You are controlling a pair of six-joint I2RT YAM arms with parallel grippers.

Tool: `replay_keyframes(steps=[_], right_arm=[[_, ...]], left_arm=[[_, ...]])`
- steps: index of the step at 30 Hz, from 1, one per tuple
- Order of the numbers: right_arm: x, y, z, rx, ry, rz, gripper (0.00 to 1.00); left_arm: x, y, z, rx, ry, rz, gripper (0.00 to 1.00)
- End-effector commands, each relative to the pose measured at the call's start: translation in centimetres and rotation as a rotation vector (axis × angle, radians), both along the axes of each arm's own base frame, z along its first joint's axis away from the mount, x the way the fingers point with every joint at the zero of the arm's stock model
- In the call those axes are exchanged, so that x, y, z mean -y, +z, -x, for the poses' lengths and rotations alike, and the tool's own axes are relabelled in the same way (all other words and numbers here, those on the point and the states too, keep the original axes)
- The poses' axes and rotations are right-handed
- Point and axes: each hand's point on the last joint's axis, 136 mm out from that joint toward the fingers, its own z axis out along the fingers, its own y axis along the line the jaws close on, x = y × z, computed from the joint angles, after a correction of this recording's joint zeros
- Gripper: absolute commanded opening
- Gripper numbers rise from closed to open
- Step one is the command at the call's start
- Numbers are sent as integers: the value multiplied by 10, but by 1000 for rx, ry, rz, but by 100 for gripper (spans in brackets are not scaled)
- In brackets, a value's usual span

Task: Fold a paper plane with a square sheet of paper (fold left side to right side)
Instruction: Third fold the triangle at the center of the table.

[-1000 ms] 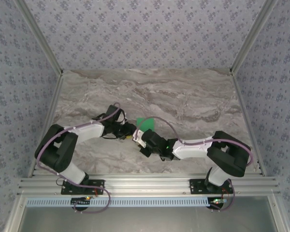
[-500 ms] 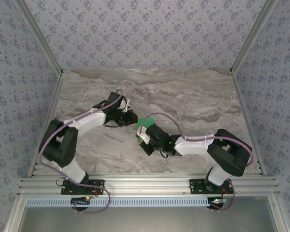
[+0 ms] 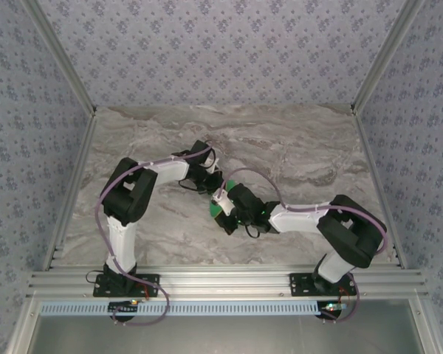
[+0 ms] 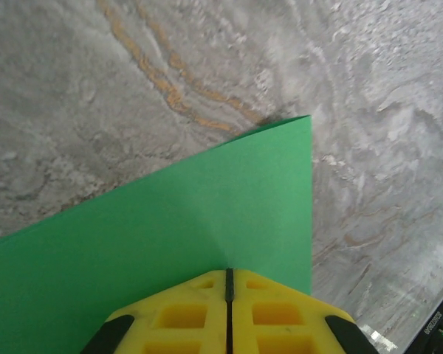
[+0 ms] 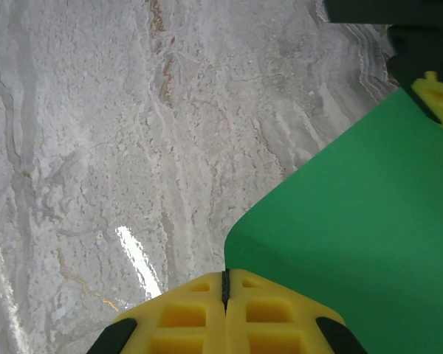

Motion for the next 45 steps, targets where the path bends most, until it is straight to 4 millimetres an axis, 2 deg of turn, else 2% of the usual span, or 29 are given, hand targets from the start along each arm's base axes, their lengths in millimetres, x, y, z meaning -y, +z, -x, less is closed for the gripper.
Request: replay_keyframes(steps=[1,9,14,20,33,45], right_arm=[[0,7,3,-101,2,-61,0],[19,-2,-19,-233,-95,-79,0],[34,-16,-36,-294,-180,-31,0],[43,-21,-48,-302,-230,-27,0],[48,-24,-58,-306,-256,-26,0],[50,-31,-55,-323,-258,-6,0]], left_arm=[[0,-8,3,-11,-27,-23,6],[-8,-27,10,-37,-26,-68,5],[-10,-30,11,-38,-29,-81,4],[-9,-30,13,-40,-33,-84,4],[-9,-30,15,-39,-33,-84,3],[-9,-29,16,-35,-34,-81,3]])
